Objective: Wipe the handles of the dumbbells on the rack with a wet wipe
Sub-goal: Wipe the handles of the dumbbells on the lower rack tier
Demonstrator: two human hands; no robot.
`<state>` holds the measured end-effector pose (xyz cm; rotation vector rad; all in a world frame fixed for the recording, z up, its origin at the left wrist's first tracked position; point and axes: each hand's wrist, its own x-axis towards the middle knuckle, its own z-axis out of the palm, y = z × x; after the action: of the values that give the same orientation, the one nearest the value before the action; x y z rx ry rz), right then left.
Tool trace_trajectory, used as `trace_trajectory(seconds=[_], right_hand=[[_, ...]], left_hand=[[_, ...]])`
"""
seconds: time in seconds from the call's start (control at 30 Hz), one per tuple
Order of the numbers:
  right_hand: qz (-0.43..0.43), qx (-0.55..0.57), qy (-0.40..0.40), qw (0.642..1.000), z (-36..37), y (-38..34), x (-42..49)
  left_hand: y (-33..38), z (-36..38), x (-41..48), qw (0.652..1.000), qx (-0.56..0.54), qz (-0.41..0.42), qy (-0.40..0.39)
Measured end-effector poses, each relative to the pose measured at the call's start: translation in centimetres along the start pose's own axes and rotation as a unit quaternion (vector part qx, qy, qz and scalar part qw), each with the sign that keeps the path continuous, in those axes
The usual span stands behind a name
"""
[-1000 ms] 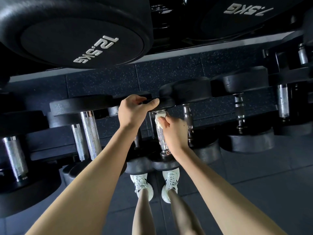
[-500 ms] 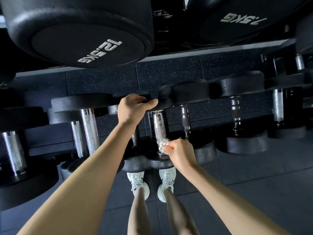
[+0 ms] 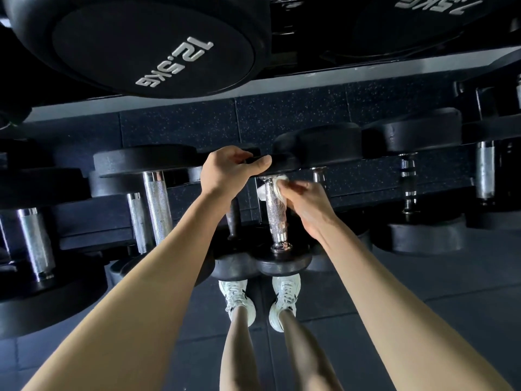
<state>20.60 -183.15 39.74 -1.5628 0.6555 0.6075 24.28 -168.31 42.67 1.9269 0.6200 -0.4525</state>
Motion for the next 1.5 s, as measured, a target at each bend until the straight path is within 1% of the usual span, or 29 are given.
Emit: trace_trajectory(seconds=[0.07,0.1,0.17,0.2,0.3,0.4,0.43,0.53,0.6,0.67,0.77,0.8,0.83,0.9,0.93,1.0,1.03,1.1,1.17,1.23,1.3,1.37,1.43,1.5], right_hand=[[-0.058,-0.066,0.011,0.996,0.2,0.3,-0.7],[-0.102,-0.116,0.016,0.988,0.1,0.7,-1.0],[-0.18,-0.217,0.028,0.959,0.0,1.8,-1.9],[-0.197,-0.258,0.034,0.945,-0.1,2.6,-2.4],[-0.188,-0.322,0.065,0.926,-0.3,5.3,-4.4],[-0.125,-0.337,0.099,0.928,0.1,7.0,-5.5],[-0.121,-0.341,0.12,0.925,0.5,6.9,-5.5],[-0.166,-0.34,0.182,0.908,2.1,5.1,-4.7],[-0.182,-0.353,0.201,0.896,3.1,3.2,-3.6],[-0.163,-0.354,0.199,0.899,3.9,1.6,-2.4],[-0.118,-0.301,0.212,0.922,4.6,0.0,-1.1],[-0.118,-0.311,0.214,0.919,4.6,0.1,-1.1],[-0.135,-0.339,0.214,0.906,4.4,0.5,-1.3],[-0.193,-0.385,0.217,0.876,3.9,1.8,-2.3],[-0.211,-0.396,0.213,0.868,3.6,2.6,-2.9],[-0.213,-0.42,0.194,0.86,3.0,4.6,-4.3],[-0.197,-0.421,0.181,0.867,2.6,5.3,-5.0],[-0.146,-0.399,0.137,0.895,1.4,5.8,-5.6],[-0.105,-0.317,0.111,0.936,0.0,5.3,-5.2],[-0.06,-0.209,0.064,0.974,-0.8,3.8,-4.3],[-0.01,-0.172,-0.013,0.985,-1.0,2.7,-3.3],[0.038,-0.131,-0.088,0.987,-0.9,1.8,-2.9],[0.075,-0.073,-0.113,0.988,-1.2,1.4,-2.7],[0.079,-0.053,-0.1,0.99,-1.3,1.5,-2.5]], left_hand=[[0.0,0.0,0.0,1.0,-0.012,-0.008,0.0],[0.1,0.0,0.0,1.0,-0.02,-0.012,0.002],[0.3,0.1,-0.2,0.999,-0.028,-0.014,0.006],[0.3,0.1,-0.3,0.999,-0.029,-0.013,0.01],[0.5,0.2,-0.6,0.999,-0.027,-0.01,0.02],[0.5,0.2,-0.8,0.999,-0.028,-0.008,0.017],[0.5,0.1,-0.8,1.0,-0.027,-0.006,0.015],[0.6,0.1,-0.9,1.0,-0.023,-0.003,0.018],[0.6,0.2,-0.9,0.999,-0.019,-0.001,0.026],[0.6,0.3,-0.8,0.999,-0.02,-0.006,0.03],[0.5,0.4,-0.8,0.999,-0.022,-0.009,0.033],[0.5,0.4,-0.8,0.999,-0.021,-0.01,0.034],[0.5,0.3,-0.9,0.999,-0.021,-0.009,0.033],[0.6,0.2,-0.9,0.999,-0.017,-0.003,0.03],[0.7,0.1,-0.8,1.0,-0.012,-0.002,0.027],[0.6,0.0,-0.7,1.0,0.005,0.002,0.018],[0.5,-0.1,-0.6,1.0,0.016,0.007,0.013],[0.4,-0.3,-0.6,0.998,0.053,0.029,0.0],[0.4,-0.6,-0.6,0.985,0.144,0.088,-0.013],[0.6,-1.0,-0.3,0.957,0.227,0.179,-0.024],[1.1,-1.2,-0.1,0.933,0.272,0.232,-0.05],[1.6,-1.0,0.0,0.912,0.311,0.255,-0.08],[1.9,-0.9,-0.1,0.905,0.32,0.26,-0.102],[2.1,-0.8,-0.2,0.898,0.322,0.278,-0.117]])
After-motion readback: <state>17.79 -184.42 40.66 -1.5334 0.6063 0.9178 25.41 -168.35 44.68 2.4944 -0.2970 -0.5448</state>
